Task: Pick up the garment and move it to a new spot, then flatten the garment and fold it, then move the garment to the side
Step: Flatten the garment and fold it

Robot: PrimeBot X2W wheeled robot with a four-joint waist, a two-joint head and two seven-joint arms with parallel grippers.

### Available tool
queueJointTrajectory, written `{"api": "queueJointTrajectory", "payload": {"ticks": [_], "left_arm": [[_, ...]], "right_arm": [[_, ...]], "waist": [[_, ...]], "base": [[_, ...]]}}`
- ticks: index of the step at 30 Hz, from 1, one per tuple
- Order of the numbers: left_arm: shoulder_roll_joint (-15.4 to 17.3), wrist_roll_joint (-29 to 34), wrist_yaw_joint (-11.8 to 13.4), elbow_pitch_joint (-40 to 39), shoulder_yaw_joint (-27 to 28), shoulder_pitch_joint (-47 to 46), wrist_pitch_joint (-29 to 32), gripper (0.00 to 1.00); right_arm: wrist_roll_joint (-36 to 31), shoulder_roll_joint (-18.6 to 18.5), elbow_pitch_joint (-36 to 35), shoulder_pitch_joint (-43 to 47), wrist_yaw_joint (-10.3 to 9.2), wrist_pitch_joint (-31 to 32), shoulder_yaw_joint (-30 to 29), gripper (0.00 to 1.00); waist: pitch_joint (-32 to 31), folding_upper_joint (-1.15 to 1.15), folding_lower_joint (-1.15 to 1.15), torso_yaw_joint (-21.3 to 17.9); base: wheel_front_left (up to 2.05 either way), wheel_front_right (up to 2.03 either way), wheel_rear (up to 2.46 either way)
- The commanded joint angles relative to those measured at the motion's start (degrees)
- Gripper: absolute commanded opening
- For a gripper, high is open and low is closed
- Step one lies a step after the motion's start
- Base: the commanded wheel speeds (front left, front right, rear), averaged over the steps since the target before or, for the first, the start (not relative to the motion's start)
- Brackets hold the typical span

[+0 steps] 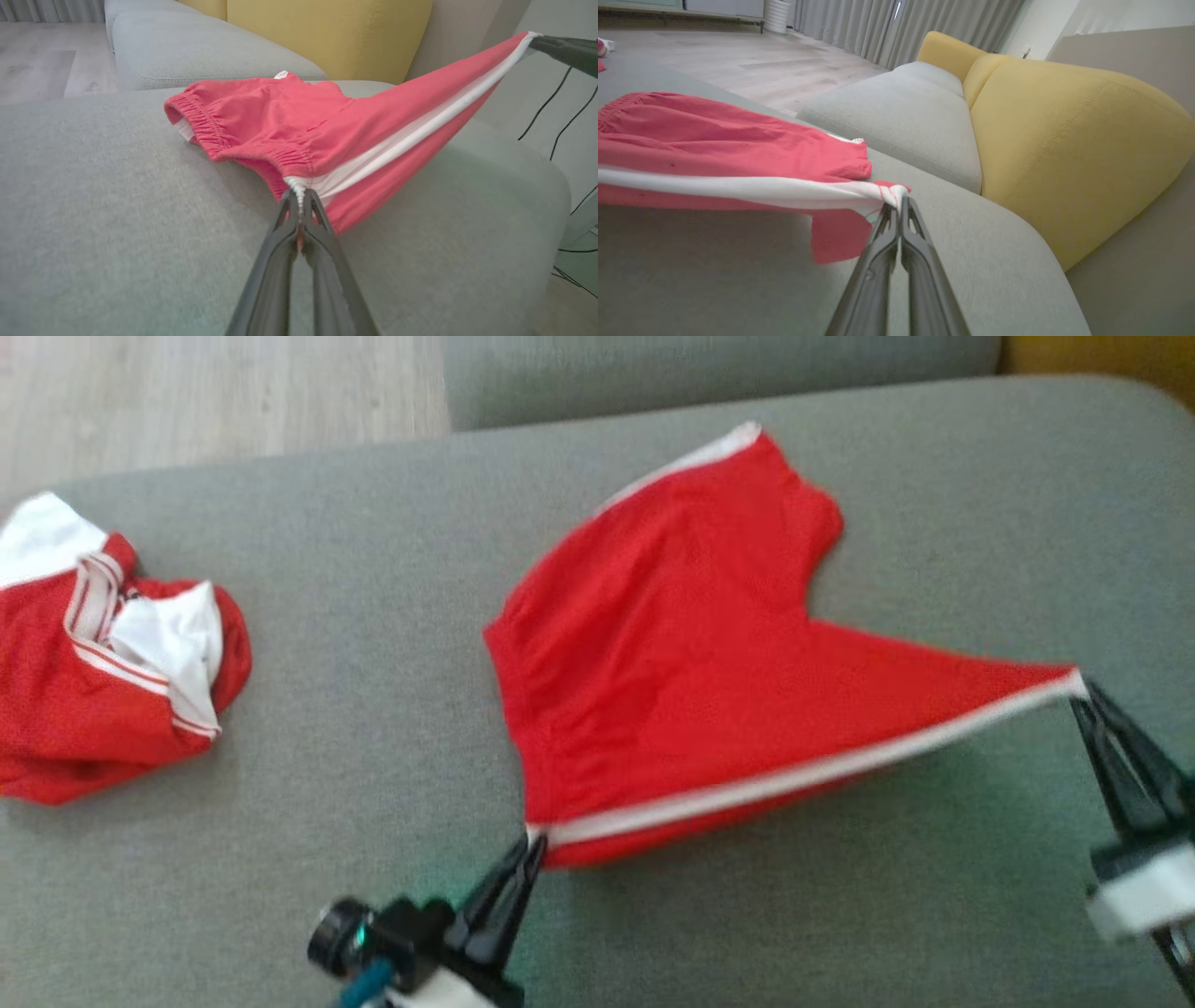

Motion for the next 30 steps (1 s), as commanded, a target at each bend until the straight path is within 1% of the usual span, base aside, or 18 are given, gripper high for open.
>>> {"api": "queueJointTrajectory", "payload": {"ticks": [1, 4, 7, 9, 12, 16, 19, 21, 25, 30], "left_arm": [[1.5, 0.3, 0.7, -2.0, 1.9, -1.3, -0.3, 0.0], [2.5, 0.2, 1.5, -4.7, 1.0, 2.6, 0.5, 0.0], [3.7, -0.1, 2.7, -8.5, 0.8, 5.5, 1.8, 0.0], [4.1, -0.5, 3.4, -11.1, 0.9, 6.7, 2.9, 0.0], [3.8, -1.5, 3.9, -14.3, 1.2, 6.5, 4.7, 0.0], [2.2, -2.5, 3.5, -15.9, 1.5, 2.8, 6.6, 0.0], [0.4, -3.1, 3.3, -15.0, 2.0, -1.5, 7.9, 0.0], [-1.2, -4.0, 3.3, -13.7, 2.7, -4.2, 8.2, 0.0], [-3.5, -5.2, 3.2, -10.5, 4.2, -9.2, 7.6, 0.0], [-5.0, -6.5, 1.9, -6.8, 4.9, -14.3, 7.3, 0.0]], "right_arm": [[0.7, -2.7, -2.8, 0.2, 0.37, 0.5, -1.2, 0.0], [1.2, -2.7, -9.0, 6.3, 0.37, 3.4, -4.3, 0.0], [0.9, -1.9, -15.0, 11.0, 0.37, 6.3, -7.2, 0.0], [0.9, -1.3, -17.7, 12.5, 0.37, 8.0, -8.5, 0.0], [0.8, -1.1, -19.0, 11.9, 0.37, 9.8, -9.1, 0.0], [1.3, -2.2, -16.9, 6.4, 0.37, 11.5, -7.7, 0.0], [0.0, -4.3, -13.4, 0.3, 0.37, 11.6, -6.6, 0.0], [0.2, -4.7, -11.2, -3.6, 0.37, 12.3, -5.4, 0.0], [1.1, -7.0, -5.2, -12.0, 0.37, 12.6, -1.3, 0.0], [2.9, -9.7, 2.8, -22.3, 0.37, 13.1, 5.4, 0.0]], "waist": [[-1.3, 0.0, 0.02, 0.2], [-2.2, 0.0, 0.02, 0.4], [-2.6, 0.0, 0.02, 0.7], [-2.4, 0.0, 0.02, 0.9], [-1.7, 0.0, 0.02, 1.5], [0.8, 0.0, 0.02, 3.2], [3.3, 0.0, 0.02, 4.8], [5.0, 0.0, 0.02, 6.1], [7.5, 0.0, 0.02, 8.2], [9.9, 0.0, 0.02, 10.4]], "base": [[0.0, 0.0, 0.0], [0.0, 0.0, 0.0], [0.0, 0.0, 0.0], [0.0, 0.0, 0.0], [0.0, 0.0, 0.0], [0.0, 0.0, 0.0], [0.0, 0.0, 0.0], [0.0, 0.0, 0.0], [0.0, 0.0, 0.0], [0.0, 0.0, 0.0]]}}
